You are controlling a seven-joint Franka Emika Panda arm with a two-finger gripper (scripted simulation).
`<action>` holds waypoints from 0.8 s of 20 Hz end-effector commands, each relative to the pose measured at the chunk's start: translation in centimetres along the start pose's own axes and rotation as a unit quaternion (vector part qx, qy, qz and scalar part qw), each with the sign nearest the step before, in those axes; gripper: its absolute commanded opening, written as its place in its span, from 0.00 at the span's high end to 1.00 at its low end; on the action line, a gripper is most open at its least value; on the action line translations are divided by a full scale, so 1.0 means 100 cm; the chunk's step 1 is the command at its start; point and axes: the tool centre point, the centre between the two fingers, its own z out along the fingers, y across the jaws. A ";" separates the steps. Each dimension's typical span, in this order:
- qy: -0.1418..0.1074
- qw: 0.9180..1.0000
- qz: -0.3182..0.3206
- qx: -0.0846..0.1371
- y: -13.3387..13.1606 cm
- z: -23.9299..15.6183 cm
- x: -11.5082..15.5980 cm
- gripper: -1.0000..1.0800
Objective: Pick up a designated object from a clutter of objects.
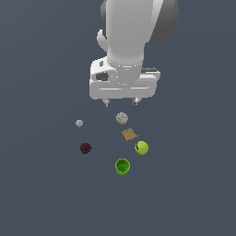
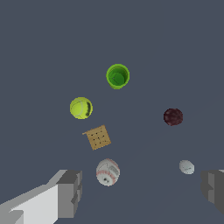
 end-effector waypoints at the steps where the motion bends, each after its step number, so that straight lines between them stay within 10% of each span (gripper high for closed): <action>1: 0.000 1.000 0.004 0.001 0.002 0.003 0.000 0.04; 16: 0.003 0.992 0.126 0.025 0.077 0.088 -0.012 0.04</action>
